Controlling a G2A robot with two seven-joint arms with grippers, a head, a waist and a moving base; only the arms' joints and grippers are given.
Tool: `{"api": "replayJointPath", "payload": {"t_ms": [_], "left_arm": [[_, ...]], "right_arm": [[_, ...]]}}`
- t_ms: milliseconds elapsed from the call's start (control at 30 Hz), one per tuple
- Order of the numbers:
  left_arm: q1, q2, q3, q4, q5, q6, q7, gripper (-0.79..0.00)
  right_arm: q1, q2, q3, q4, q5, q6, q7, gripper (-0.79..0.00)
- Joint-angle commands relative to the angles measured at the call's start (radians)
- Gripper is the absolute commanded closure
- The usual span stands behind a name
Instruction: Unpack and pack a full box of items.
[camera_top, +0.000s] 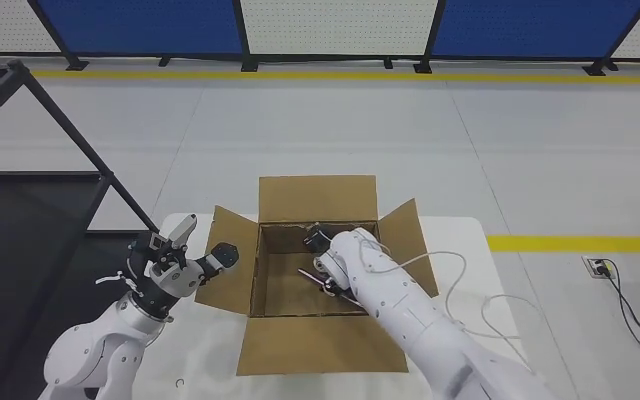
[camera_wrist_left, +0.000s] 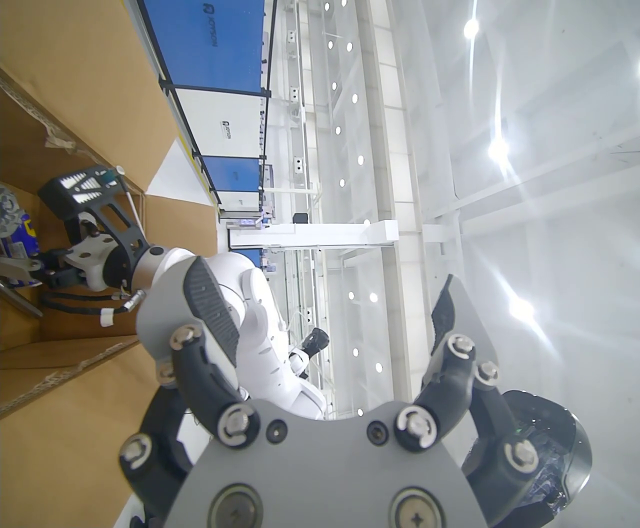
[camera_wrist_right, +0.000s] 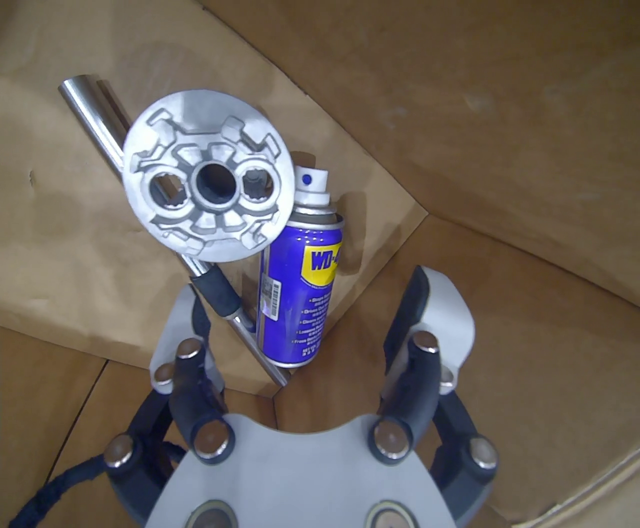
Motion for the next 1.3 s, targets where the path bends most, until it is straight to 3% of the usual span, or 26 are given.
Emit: {"api": "replayJointPath", "payload": {"t_ms": [0,167,867,967,1067,1133,1267], "left_arm": [[0.000,0.000,0.001,0.000,0.000,-0.001,0.001,-0.785],[0.002,0.001,0.003,-0.002,0.000,-0.003,0.003,-0.785],[0.021,0.005,0.005,-0.016,0.001,-0.016,0.015,-0.785],[0.026,0.006,0.002,-0.019,-0.001,-0.017,0.016,-0.785],[0.029,0.007,-0.001,-0.022,-0.002,-0.018,0.017,-0.785],[0.031,0.007,-0.002,-0.024,-0.003,-0.020,0.017,-0.785],[0.031,0.008,-0.001,-0.025,-0.002,-0.019,0.015,-0.785]], "right_arm": [[0.001,-0.008,-0.001,0.018,-0.004,0.009,-0.005,-0.431],[0.005,-0.026,0.003,0.063,0.000,0.002,-0.022,-0.382],[0.008,-0.074,0.026,0.182,0.011,-0.016,-0.061,-0.379],[0.010,-0.078,0.029,0.192,0.010,-0.017,-0.062,-0.314],[0.013,-0.081,0.033,0.198,0.009,-0.014,-0.070,-0.099],[0.015,-0.083,0.035,0.199,0.006,-0.011,-0.076,0.000],[0.018,-0.084,0.039,0.201,0.001,0.007,-0.090,0.000]]}}
